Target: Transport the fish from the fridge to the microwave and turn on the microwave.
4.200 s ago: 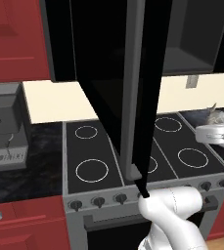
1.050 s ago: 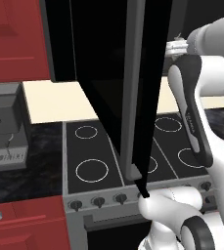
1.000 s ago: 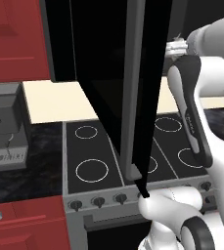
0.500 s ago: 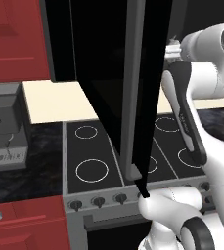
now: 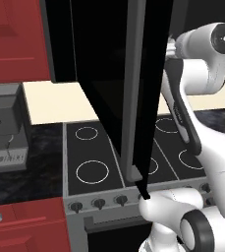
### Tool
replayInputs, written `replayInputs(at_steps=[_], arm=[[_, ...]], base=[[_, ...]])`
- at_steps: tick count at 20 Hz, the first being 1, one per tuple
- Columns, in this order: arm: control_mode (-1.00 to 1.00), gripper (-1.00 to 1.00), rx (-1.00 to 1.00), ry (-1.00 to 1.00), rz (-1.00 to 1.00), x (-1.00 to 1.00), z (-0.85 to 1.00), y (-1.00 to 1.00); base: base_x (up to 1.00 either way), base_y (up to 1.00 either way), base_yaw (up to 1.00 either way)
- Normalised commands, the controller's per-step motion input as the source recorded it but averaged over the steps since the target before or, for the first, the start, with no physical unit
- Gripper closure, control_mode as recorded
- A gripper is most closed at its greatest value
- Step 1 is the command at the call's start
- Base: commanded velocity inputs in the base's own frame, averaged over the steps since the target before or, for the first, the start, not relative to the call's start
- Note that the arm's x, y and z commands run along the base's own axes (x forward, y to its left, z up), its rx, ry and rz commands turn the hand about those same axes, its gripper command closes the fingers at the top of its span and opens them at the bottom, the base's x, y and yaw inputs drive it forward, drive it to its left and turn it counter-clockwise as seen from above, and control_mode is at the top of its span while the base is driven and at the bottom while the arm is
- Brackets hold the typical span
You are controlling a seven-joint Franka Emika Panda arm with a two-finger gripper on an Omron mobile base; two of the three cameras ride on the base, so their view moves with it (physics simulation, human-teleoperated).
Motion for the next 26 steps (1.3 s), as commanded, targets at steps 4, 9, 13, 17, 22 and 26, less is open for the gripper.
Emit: replayInputs(at_steps=[4,9,13,17,22,26], arm=[[-1.00,1.00,0.00,0.00,0.00,0.26,0.00,0.00],[-1.00,1.00,0.00,0.00,0.00,0.23,0.00,0.01],[-1.00,1.00,0.00,0.01,0.00,0.27,-0.10,0.09],[-1.00,1.00,0.00,0.00,0.00,0.25,-0.11,0.08],[-1.00,1.00,0.00,0.00,0.00,0.29,0.00,0.00],[-1.00,1.00,0.00,0.00,0.00,0.23,-0.02,0.00]], base=[[0.00,0.00,0.00],[0.00,0.00,0.00],[0.00,0.00,0.00],[0.00,0.00,0.00],[0.00,0.00,0.00],[0.00,0.00,0.00]])
